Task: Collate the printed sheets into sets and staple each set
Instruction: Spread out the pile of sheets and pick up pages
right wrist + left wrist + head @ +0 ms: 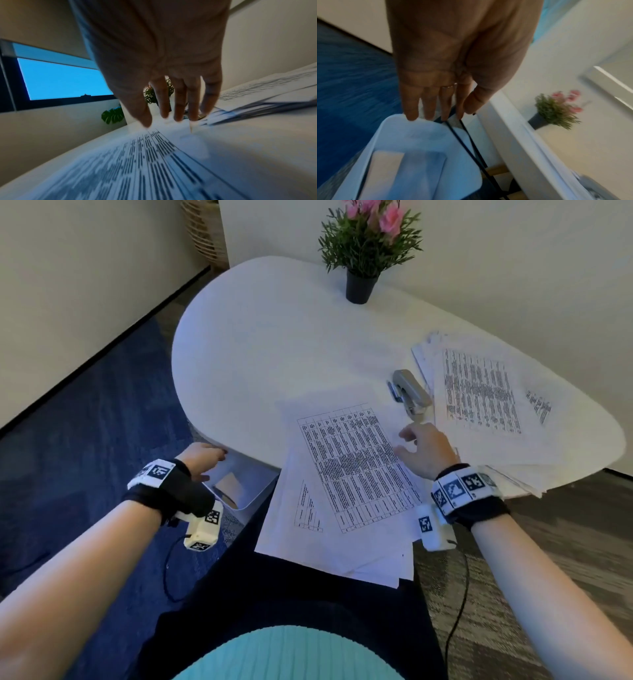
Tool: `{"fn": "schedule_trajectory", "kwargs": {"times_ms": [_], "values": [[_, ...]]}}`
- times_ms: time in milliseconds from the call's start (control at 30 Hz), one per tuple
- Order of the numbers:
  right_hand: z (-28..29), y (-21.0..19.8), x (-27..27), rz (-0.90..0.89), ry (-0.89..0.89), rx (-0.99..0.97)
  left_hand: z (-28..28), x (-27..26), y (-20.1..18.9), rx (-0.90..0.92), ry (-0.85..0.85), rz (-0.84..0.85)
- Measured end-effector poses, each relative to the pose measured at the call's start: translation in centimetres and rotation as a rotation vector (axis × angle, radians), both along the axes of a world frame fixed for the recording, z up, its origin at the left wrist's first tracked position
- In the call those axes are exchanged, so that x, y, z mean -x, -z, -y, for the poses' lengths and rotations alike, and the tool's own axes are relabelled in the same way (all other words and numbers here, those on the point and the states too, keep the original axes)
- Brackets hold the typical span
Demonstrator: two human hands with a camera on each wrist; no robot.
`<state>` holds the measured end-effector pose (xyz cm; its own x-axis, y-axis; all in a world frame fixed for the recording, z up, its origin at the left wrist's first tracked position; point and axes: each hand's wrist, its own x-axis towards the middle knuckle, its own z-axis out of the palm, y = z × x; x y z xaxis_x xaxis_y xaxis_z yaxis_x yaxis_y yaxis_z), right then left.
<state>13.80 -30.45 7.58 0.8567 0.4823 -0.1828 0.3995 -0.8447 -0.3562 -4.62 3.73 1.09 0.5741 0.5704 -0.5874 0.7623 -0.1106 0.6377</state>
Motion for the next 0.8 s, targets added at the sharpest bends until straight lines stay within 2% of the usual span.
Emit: {"fn": "schedule_trajectory", "kwargs": {"times_ms": [33,67,133,233,367,533,633,733,800], "values": [[0.2,0.2,0.2,-0.059,0.013,0.110,0.5,-0.1,-1.6,0.116,-0.106,0.036],[0.4,0.4,0.3,-0.103,0.032,0.201,1.3,0.1,-2.8,0.157,-0.089,0.029],[0.5,0.7,0.7,-0.131,0.047,0.322,2.4,0.1,-4.5,0.132,0.087,-0.041],[0.1,0.9,1.5,-0.163,0.063,0.379,4.6,-0.1,-5.9,0.141,0.270,-0.040],[-0.8,1.0,2.8,-0.191,0.064,0.347,7.6,-1.1,-6.0,0.056,0.485,-0.094],[-1.4,1.4,4.3,-0.220,0.000,0.268,9.8,-2.2,-6.1,-0.085,0.579,-0.137],[-1.6,1.7,5.0,-0.226,-0.027,0.215,10.6,-2.6,-6.3,-0.287,0.638,-0.033],[-1.7,1.0,4.7,-0.256,-0.015,0.183,10.9,-3.1,-6.9,-0.300,0.609,0.131],[-1.5,0.4,3.9,-0.277,0.079,0.082,10.6,-3.2,-7.7,-0.290,0.528,0.247]]}}
